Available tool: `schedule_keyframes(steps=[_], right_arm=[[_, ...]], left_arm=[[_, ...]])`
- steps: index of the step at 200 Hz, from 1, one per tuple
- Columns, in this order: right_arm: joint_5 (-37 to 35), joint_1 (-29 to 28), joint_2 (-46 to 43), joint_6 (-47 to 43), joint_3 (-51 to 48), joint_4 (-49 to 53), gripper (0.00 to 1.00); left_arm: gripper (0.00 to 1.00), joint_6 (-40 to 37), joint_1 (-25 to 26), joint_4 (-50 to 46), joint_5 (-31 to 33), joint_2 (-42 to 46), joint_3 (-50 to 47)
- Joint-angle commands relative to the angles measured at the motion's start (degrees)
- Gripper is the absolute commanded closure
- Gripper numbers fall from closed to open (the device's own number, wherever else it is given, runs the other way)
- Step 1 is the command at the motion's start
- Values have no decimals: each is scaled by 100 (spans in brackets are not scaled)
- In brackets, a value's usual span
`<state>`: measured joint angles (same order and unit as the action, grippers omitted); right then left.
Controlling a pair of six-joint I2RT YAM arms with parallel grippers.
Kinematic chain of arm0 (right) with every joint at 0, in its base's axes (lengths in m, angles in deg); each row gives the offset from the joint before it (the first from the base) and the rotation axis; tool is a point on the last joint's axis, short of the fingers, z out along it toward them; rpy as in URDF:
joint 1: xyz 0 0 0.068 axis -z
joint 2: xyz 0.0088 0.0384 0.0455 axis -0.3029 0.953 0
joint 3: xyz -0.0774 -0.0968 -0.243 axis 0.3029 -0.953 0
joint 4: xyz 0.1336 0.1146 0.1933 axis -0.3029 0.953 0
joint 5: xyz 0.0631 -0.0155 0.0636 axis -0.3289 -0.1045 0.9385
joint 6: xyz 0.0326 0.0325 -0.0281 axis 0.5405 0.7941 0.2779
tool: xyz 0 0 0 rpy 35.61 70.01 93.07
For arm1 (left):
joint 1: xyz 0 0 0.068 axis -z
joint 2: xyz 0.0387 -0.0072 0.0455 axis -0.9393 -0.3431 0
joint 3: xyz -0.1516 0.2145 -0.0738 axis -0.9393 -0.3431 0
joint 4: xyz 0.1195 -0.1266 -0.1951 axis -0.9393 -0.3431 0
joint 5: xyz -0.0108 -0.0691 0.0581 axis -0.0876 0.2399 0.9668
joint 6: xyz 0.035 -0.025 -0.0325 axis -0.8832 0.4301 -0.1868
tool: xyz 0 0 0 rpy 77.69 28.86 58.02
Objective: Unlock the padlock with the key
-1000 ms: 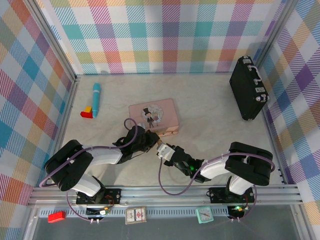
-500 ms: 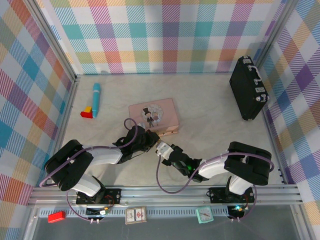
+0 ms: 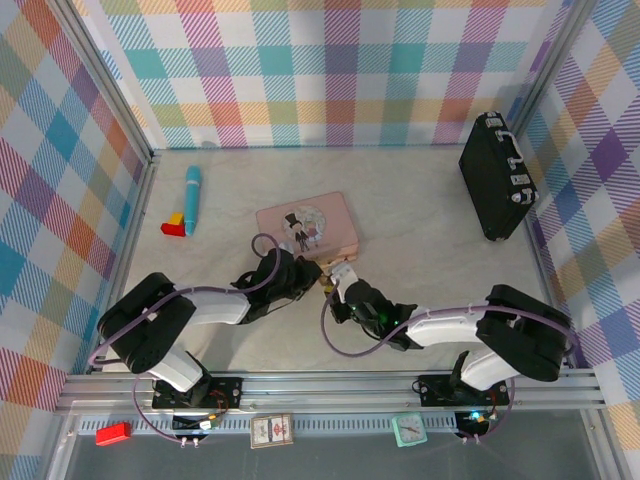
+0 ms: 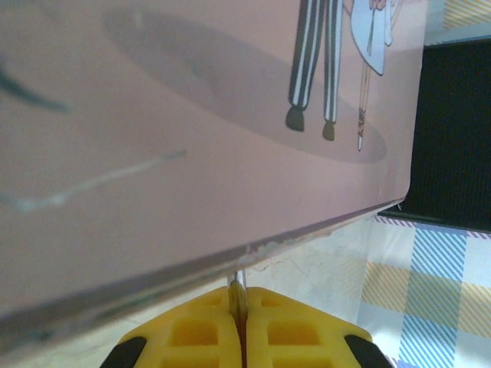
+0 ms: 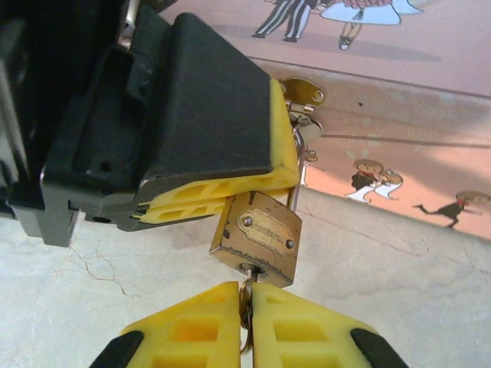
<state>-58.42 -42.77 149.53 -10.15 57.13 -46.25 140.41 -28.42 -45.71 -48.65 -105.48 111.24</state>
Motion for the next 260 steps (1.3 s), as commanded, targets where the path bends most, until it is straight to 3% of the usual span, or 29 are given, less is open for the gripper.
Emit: schedule_keyframes(steps=[1,28,94,155,207,260], right_arm=[[443,185,-249,1053,130,504,90],[666,271,-204,1590,112,610,91],[922,498,-21,2220,-103,109,93],[1213,784,155,2777,-227,-100,94],[1471,945,452,3184,-231,-356,94],[1521,1035,685,3376,-216,-368,93]], left_arm=[[89,327,-91,271,-449,-387,95],[73,414,-98,537,-589,-740,191],[53,354,-92,110,-520,-690,261],[37,-136,-92,-1316,44,208,236],[30,-723,-91,-2160,421,998,211],[23,-1913,-96,-3328,987,2175,327]])
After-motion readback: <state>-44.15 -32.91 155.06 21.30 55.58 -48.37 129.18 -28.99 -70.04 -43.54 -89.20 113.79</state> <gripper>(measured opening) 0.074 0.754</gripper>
